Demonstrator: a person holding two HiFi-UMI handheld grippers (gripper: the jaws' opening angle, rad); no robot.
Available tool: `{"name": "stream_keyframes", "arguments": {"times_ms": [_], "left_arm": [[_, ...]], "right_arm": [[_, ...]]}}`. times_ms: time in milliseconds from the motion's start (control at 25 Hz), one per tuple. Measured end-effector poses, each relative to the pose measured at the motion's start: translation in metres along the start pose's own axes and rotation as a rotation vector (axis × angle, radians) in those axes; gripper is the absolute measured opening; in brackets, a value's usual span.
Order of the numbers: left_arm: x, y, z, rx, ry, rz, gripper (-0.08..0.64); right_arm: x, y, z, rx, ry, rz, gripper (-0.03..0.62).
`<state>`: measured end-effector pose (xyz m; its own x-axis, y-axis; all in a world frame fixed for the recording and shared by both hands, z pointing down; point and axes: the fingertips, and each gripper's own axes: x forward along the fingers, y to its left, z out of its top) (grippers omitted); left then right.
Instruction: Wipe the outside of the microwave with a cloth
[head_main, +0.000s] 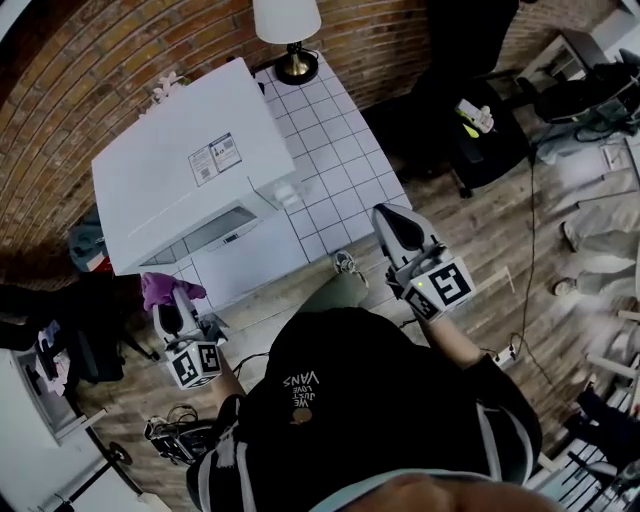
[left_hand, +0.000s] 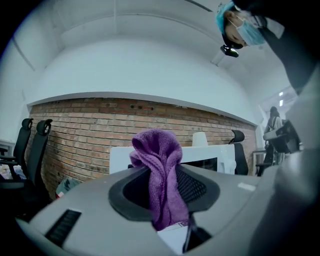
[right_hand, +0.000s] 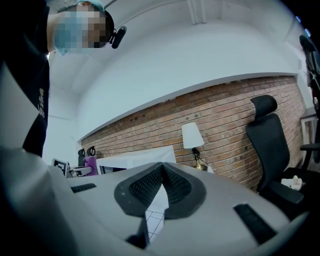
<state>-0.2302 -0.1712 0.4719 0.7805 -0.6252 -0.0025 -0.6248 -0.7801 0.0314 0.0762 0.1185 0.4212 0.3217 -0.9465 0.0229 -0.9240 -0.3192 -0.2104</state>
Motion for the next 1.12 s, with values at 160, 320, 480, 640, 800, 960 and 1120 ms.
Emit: {"name": "stream_keyframes", "arguments": {"times_ms": [160, 320, 480, 640, 800, 960, 1120], "left_arm": [[0.009, -0.021, 0.010, -0.003, -0.036, 0.061, 0.143], [0.018, -0.043, 0.013, 0.000, -0.051, 0.117, 0.143], [0.025, -0.063, 0.017, -0.036, -0.070, 0.157, 0.143], [0.025, -0.081, 0.036, -0.046, -0.121, 0.181, 0.143], [0.022, -0.098, 0.047, -0.034, -0.148, 0.234, 0.143], [0.027, -0.121, 0.040, -0.002, -0.117, 0.295, 0.143], [0.039, -0.161, 0.035, 0.035, -0.080, 0.348, 0.143]], "right_arm": [[0.034, -0.017, 0.010, -0.016, 0.007, 0.124, -0.003], [0.068, -0.035, 0.014, -0.031, 0.043, 0.205, -0.003], [0.092, -0.043, 0.022, -0.078, 0.057, 0.278, -0.002], [0.110, -0.048, 0.027, -0.070, 0.059, 0.340, -0.002], [0.131, -0.052, 0.024, -0.039, 0.087, 0.414, -0.002], [0.146, -0.060, 0.021, -0.036, 0.115, 0.523, -0.002], [0.155, -0.076, 0.021, -0.032, 0.145, 0.653, -0.002]]}}
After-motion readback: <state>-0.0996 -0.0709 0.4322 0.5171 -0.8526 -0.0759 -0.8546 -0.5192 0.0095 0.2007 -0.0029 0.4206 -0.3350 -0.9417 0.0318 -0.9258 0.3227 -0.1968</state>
